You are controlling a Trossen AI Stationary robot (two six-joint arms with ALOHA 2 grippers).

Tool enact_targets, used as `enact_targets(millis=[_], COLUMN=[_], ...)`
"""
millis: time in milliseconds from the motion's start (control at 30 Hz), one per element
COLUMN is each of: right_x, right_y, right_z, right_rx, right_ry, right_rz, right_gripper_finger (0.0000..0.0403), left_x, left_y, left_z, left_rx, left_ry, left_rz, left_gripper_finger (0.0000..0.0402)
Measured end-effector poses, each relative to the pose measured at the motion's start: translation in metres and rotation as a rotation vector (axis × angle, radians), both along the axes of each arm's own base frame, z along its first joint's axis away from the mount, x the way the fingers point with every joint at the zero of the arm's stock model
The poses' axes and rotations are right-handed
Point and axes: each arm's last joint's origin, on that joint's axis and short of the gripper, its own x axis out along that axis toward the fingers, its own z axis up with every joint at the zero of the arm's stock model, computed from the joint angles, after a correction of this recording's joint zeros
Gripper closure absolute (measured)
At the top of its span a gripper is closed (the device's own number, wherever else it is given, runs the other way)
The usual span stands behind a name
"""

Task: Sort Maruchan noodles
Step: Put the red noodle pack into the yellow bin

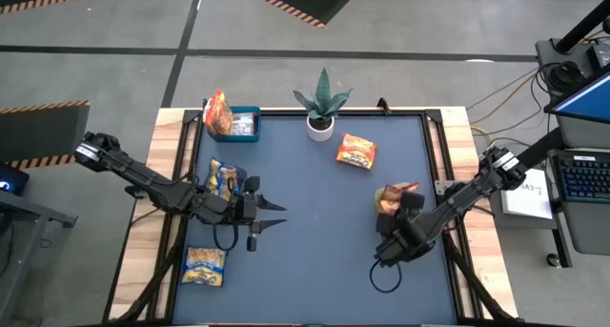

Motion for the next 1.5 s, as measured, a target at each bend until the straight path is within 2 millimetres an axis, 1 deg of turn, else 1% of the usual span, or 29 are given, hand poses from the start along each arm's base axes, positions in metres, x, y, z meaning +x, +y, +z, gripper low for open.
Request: enact_targets(millis=[167, 333, 400, 500, 633, 700, 800, 867, 1000, 1167, 1267, 1367, 1500], right_x=[0.003, 0.007, 0.009, 0.012, 0.013, 0.014, 0.015, 0.014, 0.013, 0.006, 0.0, -0.002, 0.001], right_y=[0.006, 0.013, 0.015, 0.013, 0.005, -0.001, -0.011, -0.014, -0.017, -0.019, -0.021, -0.022, -0.02], right_z=[0.01, 0.027, 0.035, 0.045, 0.046, 0.043, 0.033, 0.022, -0.002, -0.032, -0.046, -0.052, -0.047], right_rx=[0.113, 0.245, 0.271, 0.219, 0.111, 0.061, 0.031, 0.022, 0.059, 0.11, 0.119, 0.122, 0.135], right_ry=[0.013, 0.015, -0.007, -0.09, -0.161, -0.158, -0.124, -0.1, -0.075, -0.028, -0.006, 0.004, -0.009], right_rz=[-0.065, -0.099, -0.096, -0.073, -0.043, -0.048, -0.041, -0.026, -0.022, -0.035, -0.049, -0.052, -0.032], right_gripper_finger=[0.0208, 0.0211, 0.0216, 0.0234, 0.0284, 0.0316, 0.0367, 0.0387, 0.0392, 0.0394, 0.0394, 0.0394, 0.0394], left_x=[0.0, 0.0, 0.0, 0.0, 0.0, 0.0, 0.0, 0.001, 0.003, 0.004, 0.004, 0.004, 0.004], left_y=[0.0, 0.0, 0.0, 0.0, 0.0, 0.0, 0.0, -0.001, -0.002, -0.002, -0.002, -0.002, -0.002], left_z=[0.0, 0.0, 0.0, 0.0, 0.0, 0.0, -0.001, -0.002, -0.006, -0.007, -0.007, -0.007, -0.007], left_rx=[0.0, -0.004, -0.004, -0.005, -0.009, -0.01, -0.009, -0.007, 0.003, 0.007, 0.008, 0.009, 0.009], left_ry=[0.0, 0.0, 0.0, 0.0, 0.0, 0.0, 0.002, 0.007, 0.022, 0.026, 0.026, 0.025, 0.025], left_rz=[0.0, 0.0, 0.0, 0.001, 0.001, 0.001, 0.001, 0.001, 0.0, 0.0, 0.0, -0.001, 0.0], left_gripper_finger=[0.0293, 0.0293, 0.0293, 0.0293, 0.0293, 0.0293, 0.0293, 0.0293, 0.0293, 0.0293, 0.0293, 0.0293, 0.0293])
